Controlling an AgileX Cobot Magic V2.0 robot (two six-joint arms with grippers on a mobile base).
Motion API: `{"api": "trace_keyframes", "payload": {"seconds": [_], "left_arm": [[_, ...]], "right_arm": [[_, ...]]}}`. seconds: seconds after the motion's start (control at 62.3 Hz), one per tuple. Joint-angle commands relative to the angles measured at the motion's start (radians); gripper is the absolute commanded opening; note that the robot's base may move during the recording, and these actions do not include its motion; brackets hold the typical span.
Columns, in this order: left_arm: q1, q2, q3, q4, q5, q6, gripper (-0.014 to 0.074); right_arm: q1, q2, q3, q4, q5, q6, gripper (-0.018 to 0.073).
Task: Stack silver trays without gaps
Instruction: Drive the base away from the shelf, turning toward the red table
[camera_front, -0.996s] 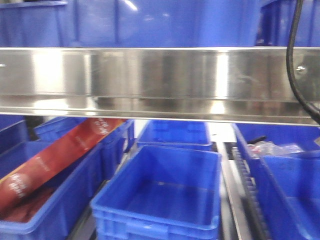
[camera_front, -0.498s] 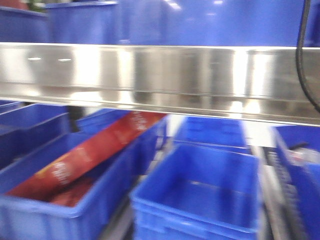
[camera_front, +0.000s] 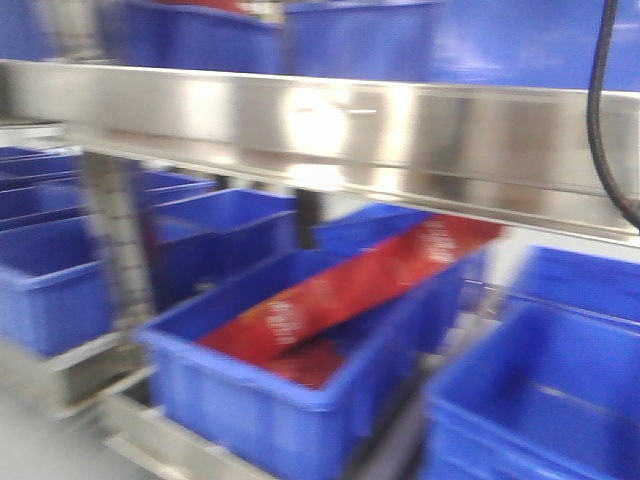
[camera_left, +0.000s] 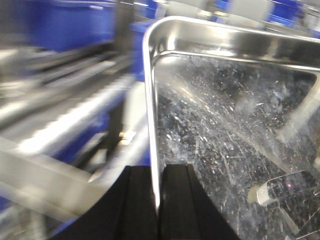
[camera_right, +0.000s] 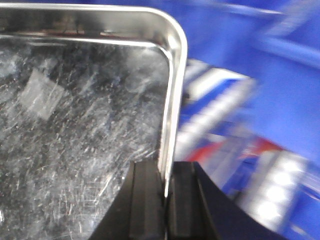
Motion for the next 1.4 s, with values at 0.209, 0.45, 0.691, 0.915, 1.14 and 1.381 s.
{"api": "trace_keyframes", "payload": {"seconds": [0.209, 0.45, 0.691, 0.915, 1.14, 1.381], "left_arm": [[-0.014, -0.014, -0.007, -0.019, -0.064, 0.008, -0.0016], [-0.014, -0.014, -0.007, -0.019, -0.064, 0.008, -0.0016], [-0.014, -0.014, -0.007, -0.019, -0.064, 0.008, -0.0016], [-0.014, -0.014, -0.007, -0.019, -0.064, 0.008, -0.0016], [-0.014, -0.014, -0.007, -0.019, -0.064, 0.008, -0.0016], [-0.014, -0.014, -0.007, -0.019, -0.064, 0.008, -0.0016]], "right_arm": [[0.013, -0.007, 0.000, 0.012, -0.103, -0.026, -0.0079], [0.013, -0.007, 0.000, 0.012, -0.103, -0.026, -0.0079], [0.013, -0.007, 0.000, 0.012, -0.103, -0.026, -0.0079], [0.013, -0.007, 0.000, 0.012, -0.103, -0.026, -0.0079], [0.013, -0.007, 0.000, 0.012, -0.103, -0.026, -0.0079], [0.013, -0.007, 0.000, 0.012, -0.110, -0.026, -0.0079]]}}
